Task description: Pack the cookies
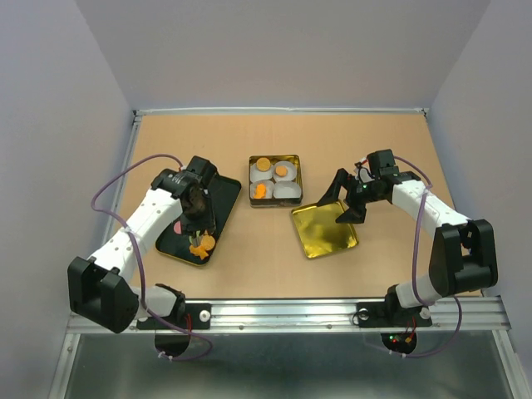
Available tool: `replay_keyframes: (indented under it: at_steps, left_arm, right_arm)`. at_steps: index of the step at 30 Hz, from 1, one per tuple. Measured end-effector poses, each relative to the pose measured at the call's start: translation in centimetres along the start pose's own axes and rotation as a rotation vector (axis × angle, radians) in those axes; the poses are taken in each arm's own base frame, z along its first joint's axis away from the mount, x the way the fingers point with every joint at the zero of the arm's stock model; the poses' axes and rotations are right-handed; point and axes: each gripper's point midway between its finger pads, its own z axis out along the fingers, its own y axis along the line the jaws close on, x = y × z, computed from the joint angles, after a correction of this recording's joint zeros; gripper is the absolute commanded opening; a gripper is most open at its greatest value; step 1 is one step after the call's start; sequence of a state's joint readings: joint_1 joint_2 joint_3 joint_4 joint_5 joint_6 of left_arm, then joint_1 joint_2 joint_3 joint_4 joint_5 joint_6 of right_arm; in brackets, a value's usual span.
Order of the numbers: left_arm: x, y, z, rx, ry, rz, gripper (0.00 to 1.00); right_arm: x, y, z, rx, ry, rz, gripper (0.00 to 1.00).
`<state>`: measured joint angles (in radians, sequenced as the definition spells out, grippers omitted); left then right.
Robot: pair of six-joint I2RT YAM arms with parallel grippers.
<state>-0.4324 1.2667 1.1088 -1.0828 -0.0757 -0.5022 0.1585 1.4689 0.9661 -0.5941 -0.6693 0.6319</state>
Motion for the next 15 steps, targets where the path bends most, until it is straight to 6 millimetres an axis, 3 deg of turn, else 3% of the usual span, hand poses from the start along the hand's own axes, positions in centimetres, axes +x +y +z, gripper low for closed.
replay_keyframes:
  at_steps: [9,15]
  left_arm:
    - [-2.5,-1.3,-1.7,0.026,-0.049,-0.006,0.38]
    - [-5.6,-3.3,-3.1,0.062,-0.104,0.012,0.37]
  right_arm:
    - [0.0,0.0,0.0,0.0,0.0,0.0,1.0]
    - [0.0,0.0,0.0,0.0,0.0,0.0,1.0]
